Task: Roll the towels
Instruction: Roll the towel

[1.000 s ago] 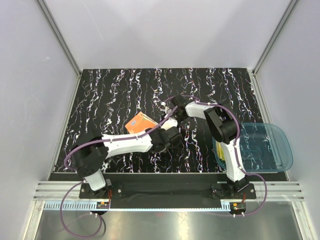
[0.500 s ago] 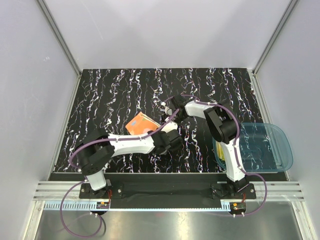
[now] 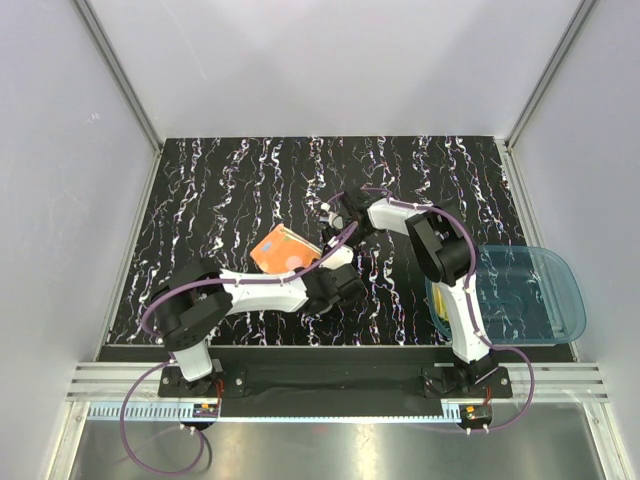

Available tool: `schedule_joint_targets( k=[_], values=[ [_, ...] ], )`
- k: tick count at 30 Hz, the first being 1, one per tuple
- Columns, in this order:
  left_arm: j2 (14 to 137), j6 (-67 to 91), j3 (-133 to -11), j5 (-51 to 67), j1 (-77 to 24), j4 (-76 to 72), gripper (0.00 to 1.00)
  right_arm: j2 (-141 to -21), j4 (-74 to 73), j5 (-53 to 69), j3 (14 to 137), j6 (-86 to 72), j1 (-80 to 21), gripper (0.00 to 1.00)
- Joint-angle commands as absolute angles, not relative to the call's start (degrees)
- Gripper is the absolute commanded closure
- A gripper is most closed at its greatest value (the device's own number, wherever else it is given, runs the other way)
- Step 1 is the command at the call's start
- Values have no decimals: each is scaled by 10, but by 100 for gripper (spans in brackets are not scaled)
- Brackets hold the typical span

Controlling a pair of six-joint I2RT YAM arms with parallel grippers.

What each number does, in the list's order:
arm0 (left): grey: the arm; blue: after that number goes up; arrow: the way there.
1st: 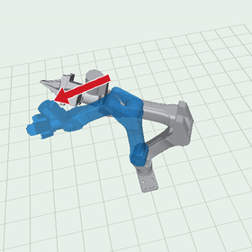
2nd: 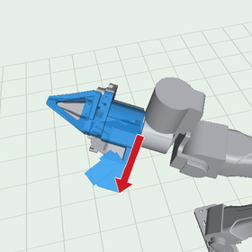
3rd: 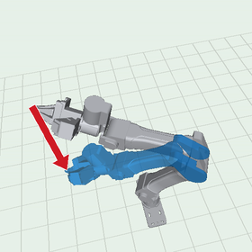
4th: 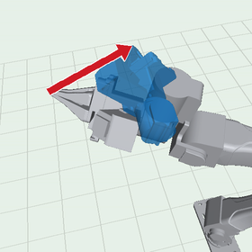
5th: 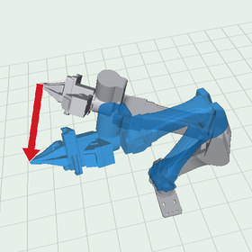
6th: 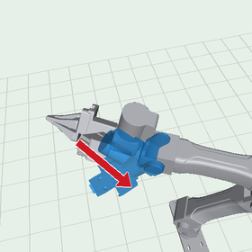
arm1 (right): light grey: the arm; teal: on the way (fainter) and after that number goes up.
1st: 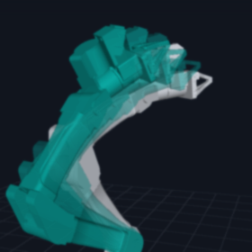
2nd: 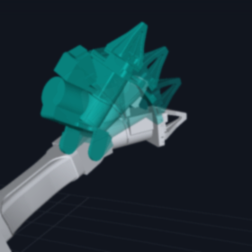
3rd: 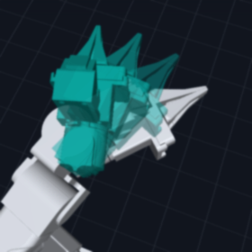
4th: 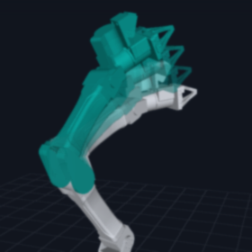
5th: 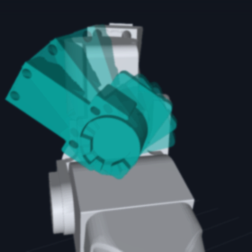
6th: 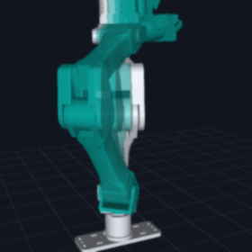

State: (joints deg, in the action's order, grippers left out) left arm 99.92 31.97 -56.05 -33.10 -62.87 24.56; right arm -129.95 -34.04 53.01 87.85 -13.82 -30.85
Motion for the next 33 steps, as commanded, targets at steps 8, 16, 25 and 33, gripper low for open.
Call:
schedule_joint_targets(
  k=[8, 16, 25, 33],
  values=[
    [1033, 320, -537, -287, -628, 246, 86, -1311, -338, 500, 880, -123, -288, 77],
    [992, 327, -560, -217, -624, 264, 92, -1295, -350, 491, 875, -124, -265, 73],
    [926, 366, -558, -105, -606, 259, 94, -1273, -356, 447, 850, -138, -241, 72],
    [882, 381, -518, -55, -594, 233, 96, -1259, -363, 416, 844, -154, -232, 71]
  ],
)
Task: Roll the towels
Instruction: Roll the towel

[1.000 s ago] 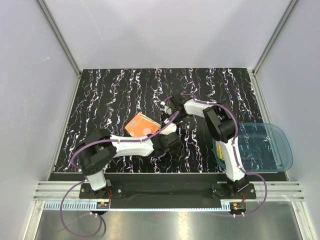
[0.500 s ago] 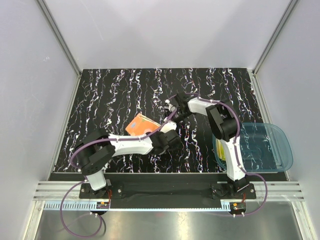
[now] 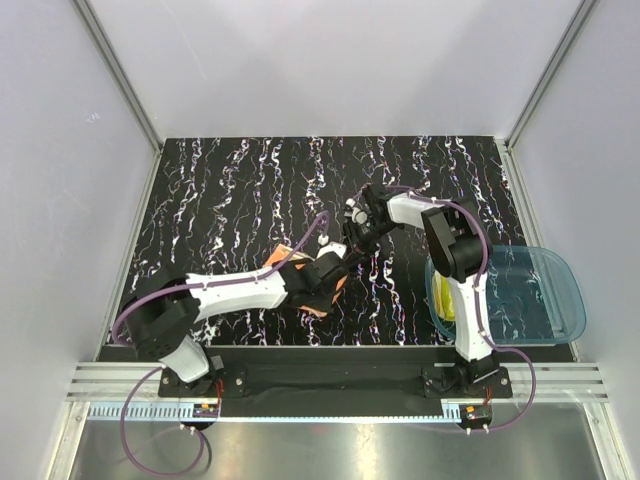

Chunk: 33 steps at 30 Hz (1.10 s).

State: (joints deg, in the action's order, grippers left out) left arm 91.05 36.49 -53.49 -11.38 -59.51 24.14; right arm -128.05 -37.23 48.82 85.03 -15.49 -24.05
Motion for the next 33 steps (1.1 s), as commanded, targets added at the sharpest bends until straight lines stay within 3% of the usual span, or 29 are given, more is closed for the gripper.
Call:
schedule_joint_targets(
  k=[1, 11, 19, 27, 33],
  values=[
    [878, 384, -514, -51, -593, 229, 96, -1259, -363, 412, 843, -155, -231, 71],
    [846, 425, -446, 71, -556, 129, 96, -1198, -406, 324, 844, -166, -227, 64],
    [817, 473, -382, 227, -479, 2, 96, -1102, -417, 287, 809, -177, -227, 50],
    [808, 569, -300, 358, -396, -176, 95, -1012, -378, 334, 717, -196, -229, 49],
    [841, 681, -228, 424, -353, -350, 94, -963, -283, 407, 636, -221, -261, 42]
  ],
)
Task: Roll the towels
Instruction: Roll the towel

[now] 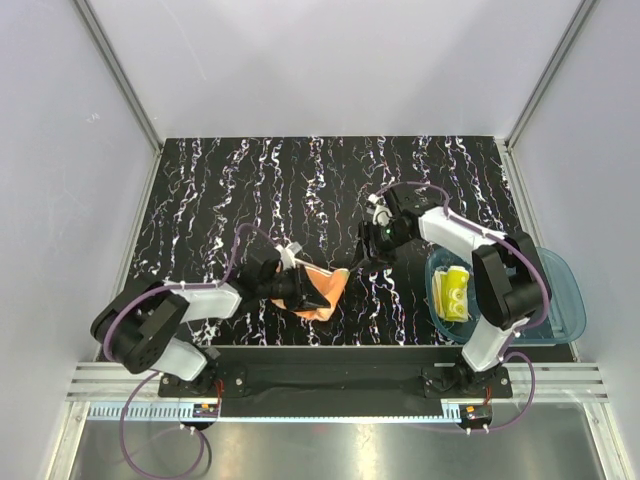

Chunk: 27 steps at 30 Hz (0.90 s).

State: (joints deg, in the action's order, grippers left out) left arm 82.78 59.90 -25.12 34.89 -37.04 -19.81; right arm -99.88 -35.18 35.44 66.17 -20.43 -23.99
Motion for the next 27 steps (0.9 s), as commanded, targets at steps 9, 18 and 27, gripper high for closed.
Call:
schedule_joint_targets(
  k=[9, 18, 27],
  values=[
    [939, 839, -153, 475, -303, -590, 94, -990, -171, 446, 583, -265, -292, 36],
    [1055, 930, -98, 465, -283, -782, 95, -1036, -107, 451, 562, -286, -313, 34],
    [1150, 980, -82, 460, -279, -910, 95, -1070, -52, 460, 544, -302, -319, 34]
  ],
)
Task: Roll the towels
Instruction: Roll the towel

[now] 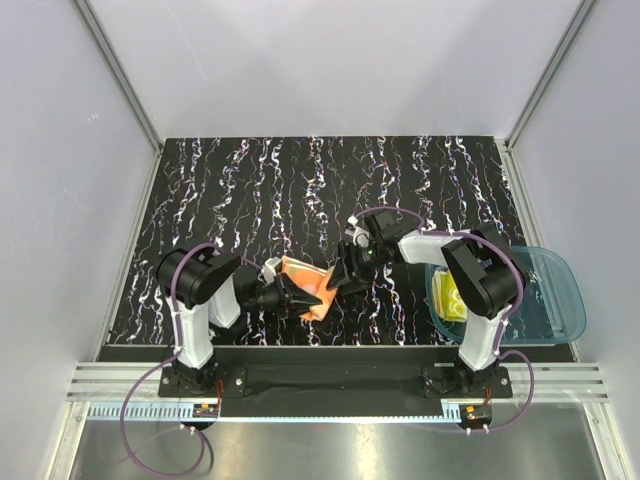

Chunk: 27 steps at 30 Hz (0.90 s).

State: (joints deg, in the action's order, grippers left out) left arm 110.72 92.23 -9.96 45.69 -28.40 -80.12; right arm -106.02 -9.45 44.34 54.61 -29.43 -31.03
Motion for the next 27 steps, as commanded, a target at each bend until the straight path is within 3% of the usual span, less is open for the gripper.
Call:
schedule_joint_targets(
  k=[1, 10, 17, 21, 27],
  values=[
    [1155, 983, -81, 459, -279, -920, 95, -1073, -48, 461, 544, -306, -320, 34],
    [1153, 977, -78, 458, -279, -911, 94, -1112, 16, 470, 548, -329, -325, 37],
    [1140, 957, -76, 457, -278, -875, 90, -1135, 44, 461, 549, -347, -326, 65],
    [1108, 926, -75, 451, -278, -819, 77, -1133, 23, 442, 558, -343, -327, 69],
    [985, 816, -97, 425, -279, -573, 61, -1103, -66, 406, 578, -316, -331, 71]
  ],
)
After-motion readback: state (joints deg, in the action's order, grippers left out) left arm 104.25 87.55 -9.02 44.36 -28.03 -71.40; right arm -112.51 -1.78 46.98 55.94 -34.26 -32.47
